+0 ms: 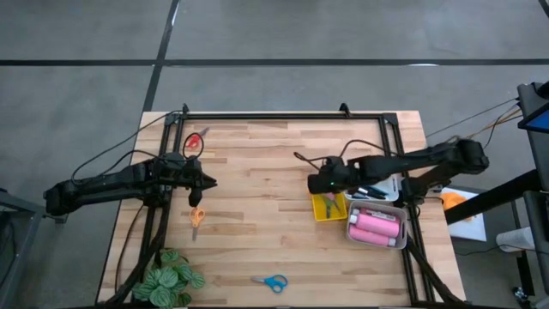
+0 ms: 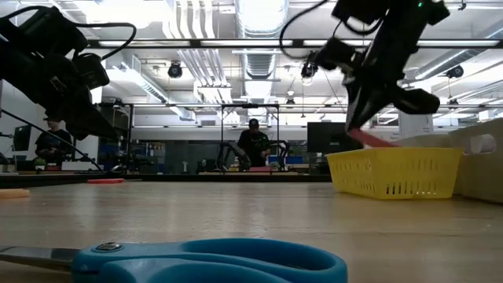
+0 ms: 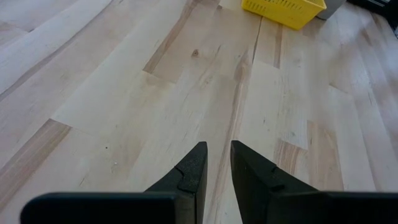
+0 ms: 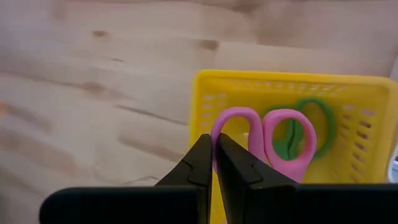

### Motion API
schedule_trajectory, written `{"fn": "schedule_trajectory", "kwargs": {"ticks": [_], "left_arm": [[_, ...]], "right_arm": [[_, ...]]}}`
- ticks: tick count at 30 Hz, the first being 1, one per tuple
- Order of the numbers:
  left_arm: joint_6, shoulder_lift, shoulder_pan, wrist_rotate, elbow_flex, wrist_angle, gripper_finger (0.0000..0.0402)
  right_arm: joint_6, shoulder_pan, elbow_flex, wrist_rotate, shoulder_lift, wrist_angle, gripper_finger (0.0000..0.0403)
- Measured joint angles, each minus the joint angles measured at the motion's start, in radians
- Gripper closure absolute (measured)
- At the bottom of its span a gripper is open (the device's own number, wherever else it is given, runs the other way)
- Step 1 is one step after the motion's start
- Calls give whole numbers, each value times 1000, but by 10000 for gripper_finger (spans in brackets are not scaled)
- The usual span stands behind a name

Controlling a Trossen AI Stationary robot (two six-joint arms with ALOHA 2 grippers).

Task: Pick & Place Paint Supplies
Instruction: Put the pink scissors into the yellow bin, then put the blue scissors into the yellow bin

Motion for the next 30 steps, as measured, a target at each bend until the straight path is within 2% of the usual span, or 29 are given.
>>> {"fn": "schedule_trajectory", "kwargs": {"ticks": [7,20,27,30], "left_arm": [[0,0,0,0,0,0,329],[3,0,0,0,0,0,329],[3,0,0,0,0,0,329],[3,0,0,0,0,0,329]], "right_arm": [[16,0,9,-4,109,3,392],[12,0,18,-32,164,5,391],[15,0,18,-33,163,6,337],[15,0,18,-33,163,9,330]]}}
